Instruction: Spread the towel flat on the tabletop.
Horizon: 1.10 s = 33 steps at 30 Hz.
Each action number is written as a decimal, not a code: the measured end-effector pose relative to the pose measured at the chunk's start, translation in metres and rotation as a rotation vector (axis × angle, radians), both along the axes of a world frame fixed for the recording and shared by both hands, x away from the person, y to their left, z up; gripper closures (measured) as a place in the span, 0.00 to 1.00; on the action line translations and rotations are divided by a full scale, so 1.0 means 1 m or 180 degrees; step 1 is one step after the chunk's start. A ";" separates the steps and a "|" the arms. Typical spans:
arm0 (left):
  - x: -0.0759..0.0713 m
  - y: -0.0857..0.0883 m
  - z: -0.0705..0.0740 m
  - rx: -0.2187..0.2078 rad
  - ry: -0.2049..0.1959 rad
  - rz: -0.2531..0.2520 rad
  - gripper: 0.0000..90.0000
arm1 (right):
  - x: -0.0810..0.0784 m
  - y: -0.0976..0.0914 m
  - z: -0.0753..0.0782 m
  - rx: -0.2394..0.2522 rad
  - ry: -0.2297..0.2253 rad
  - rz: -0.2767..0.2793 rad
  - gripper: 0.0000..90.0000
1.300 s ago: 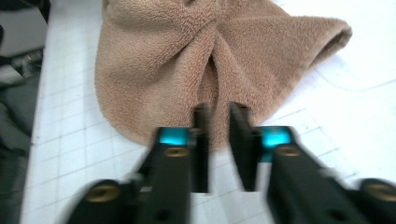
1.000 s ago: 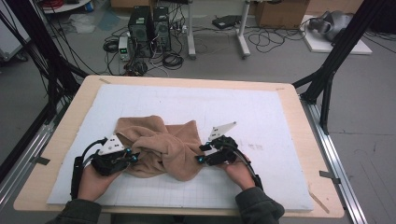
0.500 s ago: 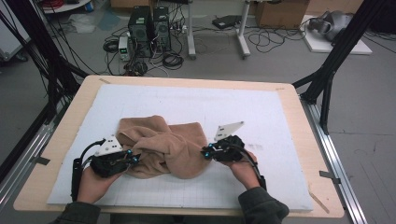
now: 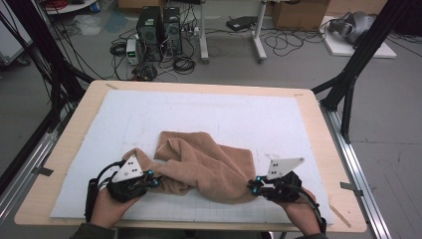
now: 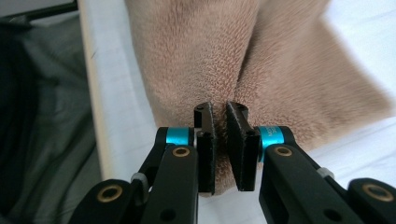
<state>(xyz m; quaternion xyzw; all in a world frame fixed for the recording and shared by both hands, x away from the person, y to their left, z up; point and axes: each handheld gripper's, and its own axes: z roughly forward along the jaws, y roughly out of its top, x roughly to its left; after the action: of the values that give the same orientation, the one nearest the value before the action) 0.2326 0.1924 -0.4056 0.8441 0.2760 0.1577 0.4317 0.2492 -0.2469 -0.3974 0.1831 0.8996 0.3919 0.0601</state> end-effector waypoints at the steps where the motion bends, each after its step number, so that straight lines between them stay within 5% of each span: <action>1: -0.004 0.003 -0.002 0.0012 0.0012 0.0008 0.93 | -0.003 0.002 -0.006 -0.0005 0.0035 0.0018 0.92; 8: -0.017 0.019 -0.003 0.0031 0.0109 0.0009 0.91 | -0.004 0.014 -0.021 0.0070 0.0193 0.0151 0.82; 11: -0.015 0.021 0.005 -0.0018 0.0133 -0.0022 0.71 | -0.003 0.012 -0.004 0.0279 0.0046 0.0108 0.72; 16: -0.007 0.017 0.028 -0.0087 0.0028 -0.0062 0.57 | 0.007 0.006 0.009 0.0312 -0.0086 -0.0049 0.64; 20: 0.010 0.008 0.047 -0.0101 -0.0052 -0.0064 0.50 | 0.032 0.006 0.006 0.0215 -0.0111 -0.0268 0.56; 24: 0.049 -0.005 0.057 -0.0220 0.0002 -0.0035 0.49 | 0.057 0.010 0.001 0.0155 -0.0155 -0.0478 0.53; 31: 0.096 -0.022 0.049 -0.0146 0.0130 0.0073 0.50 | 0.090 0.018 -0.009 0.0027 -0.0074 -0.0611 0.51; 33: 0.117 -0.029 0.035 -0.0126 0.0336 0.0152 0.48 | 0.099 0.022 -0.019 -0.0040 0.0062 -0.0611 0.50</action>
<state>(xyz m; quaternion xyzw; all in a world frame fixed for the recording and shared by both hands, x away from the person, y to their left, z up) 0.3499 0.1639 -0.3702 0.8357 0.3215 0.1179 0.4293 0.3485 -0.2252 -0.4163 0.2719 0.8809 0.3769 0.0897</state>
